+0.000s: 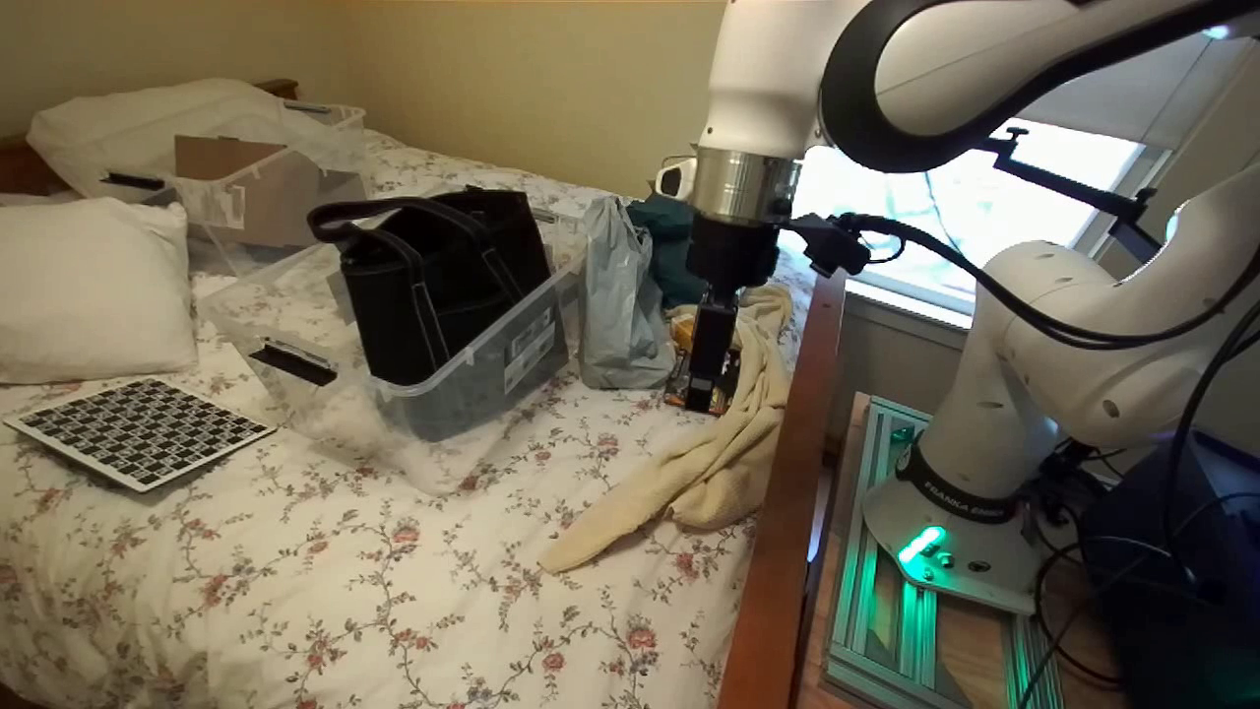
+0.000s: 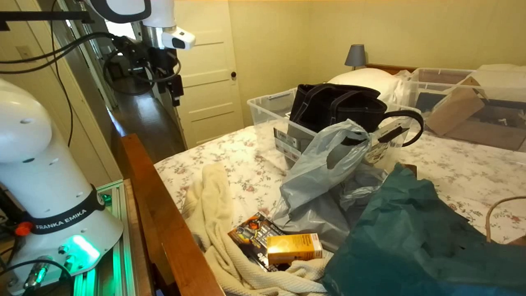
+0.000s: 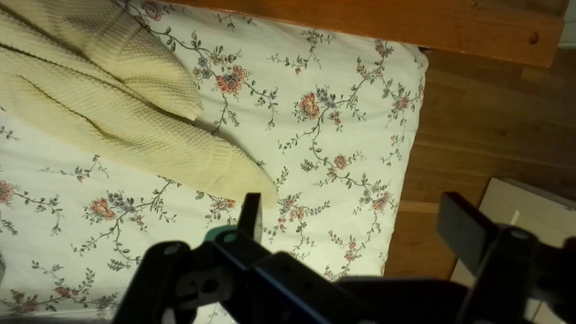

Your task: Move the towel on the bed to the right.

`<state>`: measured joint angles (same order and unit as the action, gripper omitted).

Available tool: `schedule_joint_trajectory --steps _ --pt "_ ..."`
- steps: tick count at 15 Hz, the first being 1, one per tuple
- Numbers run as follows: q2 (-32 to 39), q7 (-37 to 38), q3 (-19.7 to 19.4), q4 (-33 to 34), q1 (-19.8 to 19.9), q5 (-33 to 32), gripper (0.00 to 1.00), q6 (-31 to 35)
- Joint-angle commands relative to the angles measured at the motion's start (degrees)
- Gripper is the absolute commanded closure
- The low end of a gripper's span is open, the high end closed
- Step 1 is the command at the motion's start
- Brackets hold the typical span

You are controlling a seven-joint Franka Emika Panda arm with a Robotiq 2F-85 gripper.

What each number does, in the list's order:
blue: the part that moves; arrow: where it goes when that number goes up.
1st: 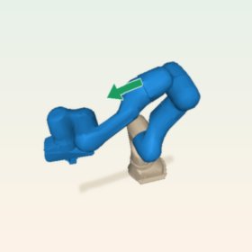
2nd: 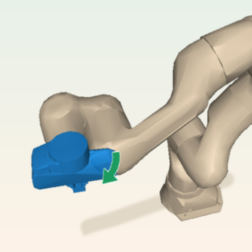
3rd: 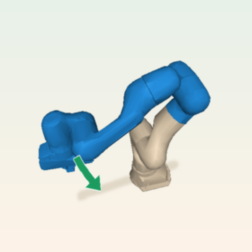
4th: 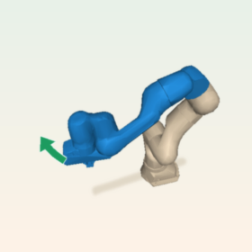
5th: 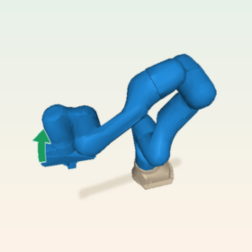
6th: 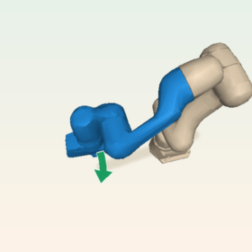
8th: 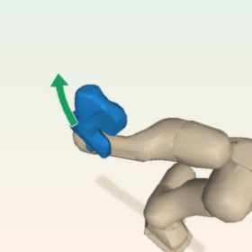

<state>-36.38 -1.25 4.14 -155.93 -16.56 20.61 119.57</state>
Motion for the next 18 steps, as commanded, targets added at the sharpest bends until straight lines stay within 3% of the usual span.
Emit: schedule_joint_trajectory --steps 1,6,11,13,14,18 --pt "4.25 -1.39 2.76 -0.16 0.3 -0.2 0.0 5.28" --pt "11.8 -4.93 5.85 -1.81 -0.9 -1.79 0.0 18.99" --pt "21.34 -3.7 7.59 -1.68 1.19 -8.97 0.0 31.44" --pt "24.23 -4.88 5.78 -1.25 0.22 -7.4 0.0 31.86" --pt "21.04 -4.22 6.09 -1.68 -0.05 -7.63 0.0 30.23" --pt "23.92 -4.36 5.92 -1.52 0.22 -7.47 0.0 31.12"
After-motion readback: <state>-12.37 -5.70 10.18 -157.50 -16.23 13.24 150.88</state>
